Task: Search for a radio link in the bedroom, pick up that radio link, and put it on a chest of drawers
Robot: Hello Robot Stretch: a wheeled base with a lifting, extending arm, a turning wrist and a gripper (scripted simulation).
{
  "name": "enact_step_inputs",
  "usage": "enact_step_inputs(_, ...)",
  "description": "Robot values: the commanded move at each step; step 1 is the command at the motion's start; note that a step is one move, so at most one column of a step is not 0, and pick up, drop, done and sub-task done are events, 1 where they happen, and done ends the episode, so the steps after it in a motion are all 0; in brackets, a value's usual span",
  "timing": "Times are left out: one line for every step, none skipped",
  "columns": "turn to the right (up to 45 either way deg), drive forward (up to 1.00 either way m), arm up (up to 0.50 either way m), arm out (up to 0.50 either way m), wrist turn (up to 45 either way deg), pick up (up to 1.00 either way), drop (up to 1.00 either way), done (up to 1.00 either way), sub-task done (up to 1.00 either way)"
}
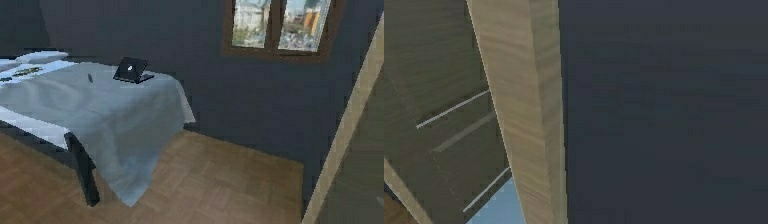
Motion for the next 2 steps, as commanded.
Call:
enact_step_inputs(0.0, 0.25, 0.00, 0.00, 0.0, 0.00, 0.00, 0.00, 0.00)
enact_step_inputs(-45.0, 0.00, 0.00, 0.00, 0.0, 0.00, 0.00, 0.00, 0.00)
